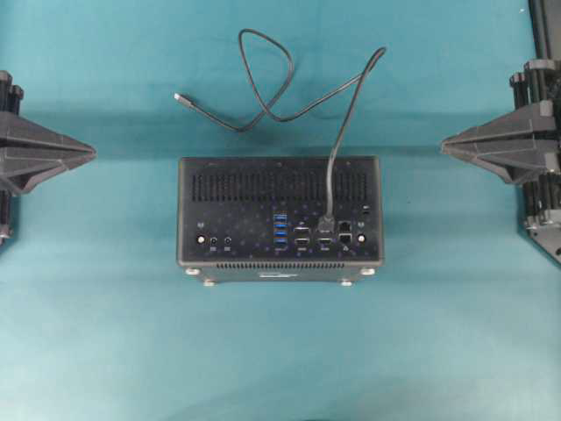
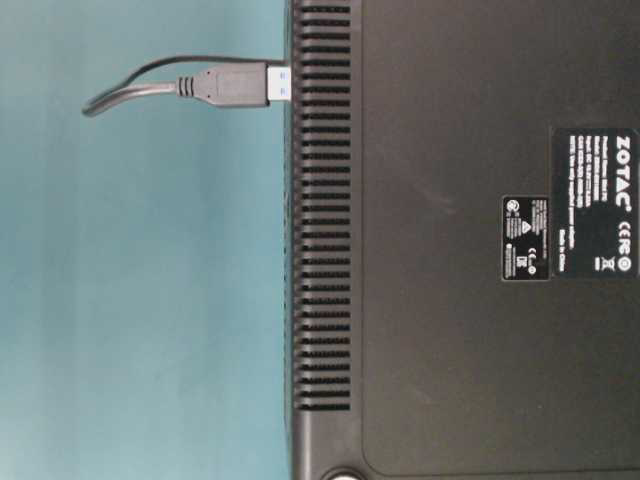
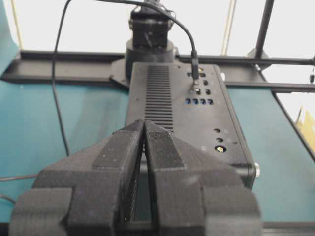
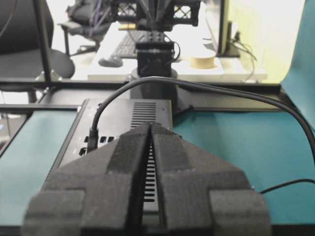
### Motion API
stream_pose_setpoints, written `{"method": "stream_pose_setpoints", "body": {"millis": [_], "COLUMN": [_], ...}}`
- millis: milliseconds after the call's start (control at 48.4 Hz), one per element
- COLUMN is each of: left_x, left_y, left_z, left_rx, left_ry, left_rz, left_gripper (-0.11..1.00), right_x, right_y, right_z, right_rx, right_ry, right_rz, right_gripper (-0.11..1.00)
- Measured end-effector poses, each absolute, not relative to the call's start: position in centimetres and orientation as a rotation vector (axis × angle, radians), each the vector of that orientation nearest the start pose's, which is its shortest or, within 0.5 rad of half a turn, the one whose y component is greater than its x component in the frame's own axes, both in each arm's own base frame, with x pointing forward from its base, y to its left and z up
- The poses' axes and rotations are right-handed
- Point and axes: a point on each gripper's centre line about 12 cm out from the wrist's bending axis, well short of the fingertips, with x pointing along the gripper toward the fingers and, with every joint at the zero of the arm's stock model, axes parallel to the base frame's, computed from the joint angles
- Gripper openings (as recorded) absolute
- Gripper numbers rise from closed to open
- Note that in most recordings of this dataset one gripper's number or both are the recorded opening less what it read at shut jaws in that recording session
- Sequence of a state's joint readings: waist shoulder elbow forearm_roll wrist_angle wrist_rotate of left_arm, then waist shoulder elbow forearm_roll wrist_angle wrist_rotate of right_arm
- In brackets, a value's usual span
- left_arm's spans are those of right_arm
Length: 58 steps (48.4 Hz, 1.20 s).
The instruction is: Insert the USB into the PC box with both arms.
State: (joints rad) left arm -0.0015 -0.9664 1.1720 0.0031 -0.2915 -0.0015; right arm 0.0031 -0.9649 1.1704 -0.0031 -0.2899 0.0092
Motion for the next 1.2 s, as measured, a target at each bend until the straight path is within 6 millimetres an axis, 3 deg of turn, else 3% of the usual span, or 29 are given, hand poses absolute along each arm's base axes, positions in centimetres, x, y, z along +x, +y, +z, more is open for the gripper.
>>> {"method": "stream_pose_setpoints", "body": {"millis": [103, 207, 454, 682, 867, 1053, 1198], "left_x": [20.0, 20.5, 21.6, 21.7, 21.8, 22.0, 22.1], "left_y": [-0.2, -0.4, -0.4, -0.4, -0.4, -0.4, -0.4], "left_z": [29.6, 29.8, 30.4, 30.4, 31.2, 31.3, 31.1], "left_rx": [-0.022, -0.034, -0.03, -0.03, -0.026, -0.026, -0.026], "left_ry": [-0.077, -0.044, 0.049, 0.178, 0.171, 0.174, 0.183], "left_rz": [-0.013, -0.022, -0.02, -0.016, -0.017, -0.017, -0.017], "left_gripper": [0.0, 0.0, 0.0, 0.0, 0.0, 0.0, 0.0], "right_x": [19.9, 20.3, 21.3, 24.1, 26.4, 28.3, 29.5], "right_y": [0.0, 0.0, 0.4, 1.6, 2.0, 2.2, 2.3], "right_z": [29.3, 29.4, 31.7, 33.0, 34.3, 35.1, 35.6], "right_rx": [0.038, 0.081, 0.092, 0.101, 0.119, 0.104, 0.1], "right_ry": [-0.051, 0.06, 0.237, 0.431, 0.589, 0.717, 0.771], "right_rz": [-0.002, -0.005, 0.012, 0.056, 0.056, 0.055, 0.056], "right_gripper": [0.09, 0.01, 0.01, 0.0, 0.01, 0.04, 0.16]}}
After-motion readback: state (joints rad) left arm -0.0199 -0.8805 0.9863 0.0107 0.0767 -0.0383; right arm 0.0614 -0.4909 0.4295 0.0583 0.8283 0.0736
